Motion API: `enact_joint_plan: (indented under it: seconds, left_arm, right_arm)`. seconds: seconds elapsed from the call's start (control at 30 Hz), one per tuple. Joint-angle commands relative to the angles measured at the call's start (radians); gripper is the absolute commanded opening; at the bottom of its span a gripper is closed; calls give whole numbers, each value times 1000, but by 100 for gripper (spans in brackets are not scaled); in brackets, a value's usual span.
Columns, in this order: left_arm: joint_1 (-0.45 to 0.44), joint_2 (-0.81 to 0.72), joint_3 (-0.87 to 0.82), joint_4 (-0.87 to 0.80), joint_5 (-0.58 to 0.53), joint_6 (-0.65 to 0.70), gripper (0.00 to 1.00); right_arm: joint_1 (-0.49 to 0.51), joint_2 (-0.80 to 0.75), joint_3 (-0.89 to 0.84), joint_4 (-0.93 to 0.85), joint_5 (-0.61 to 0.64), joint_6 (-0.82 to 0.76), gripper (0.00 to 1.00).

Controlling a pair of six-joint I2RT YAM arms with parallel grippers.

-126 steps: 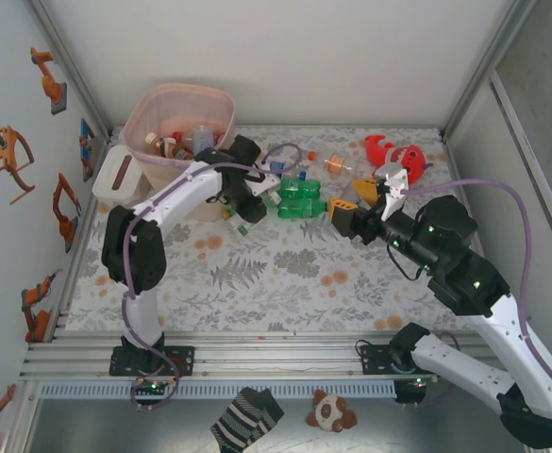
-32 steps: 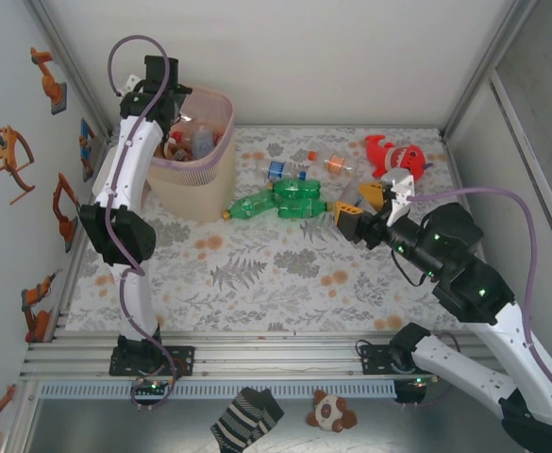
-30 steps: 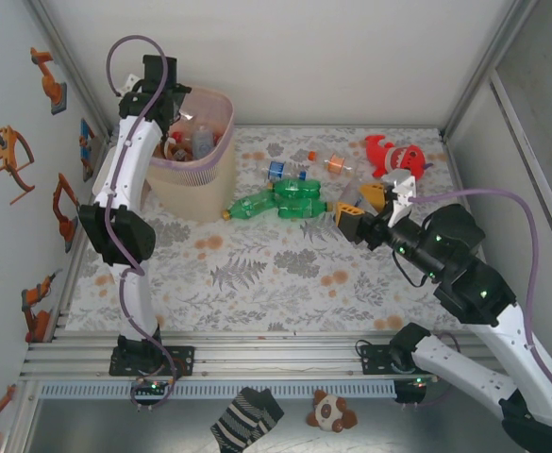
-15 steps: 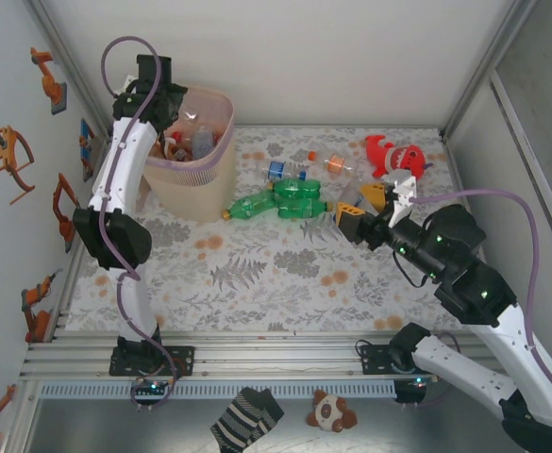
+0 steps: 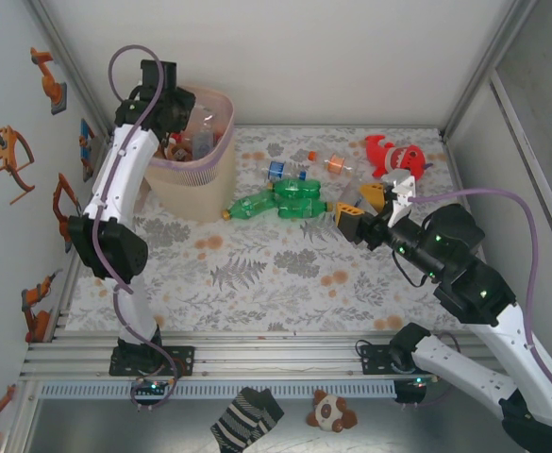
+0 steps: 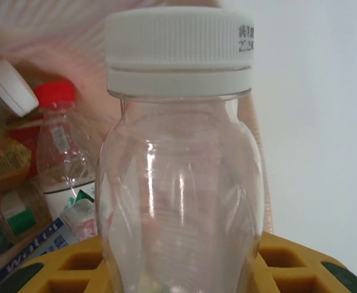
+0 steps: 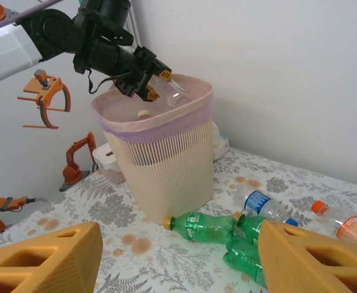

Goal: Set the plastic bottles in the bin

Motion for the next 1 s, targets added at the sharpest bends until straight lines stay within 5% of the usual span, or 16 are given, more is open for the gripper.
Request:
enact_joint_plan:
  seconds: [0.0, 0.47, 0.7, 0.97]
  left_arm:
    - [4, -34, -73, 102, 42, -98, 13]
    - [89, -126, -351, 328, 94, -239, 20]
    - [104, -158, -387, 354, 116, -255, 48]
    - [103, -231, -399, 359, 111, -252, 61]
  right_arm:
    - [8, -9, -4, 9, 6, -2, 67]
    - [8, -28, -8, -13, 26, -8, 68]
    - [8, -9, -4, 1, 10, -4, 68]
    - [8, -20, -1, -10, 14, -2, 67]
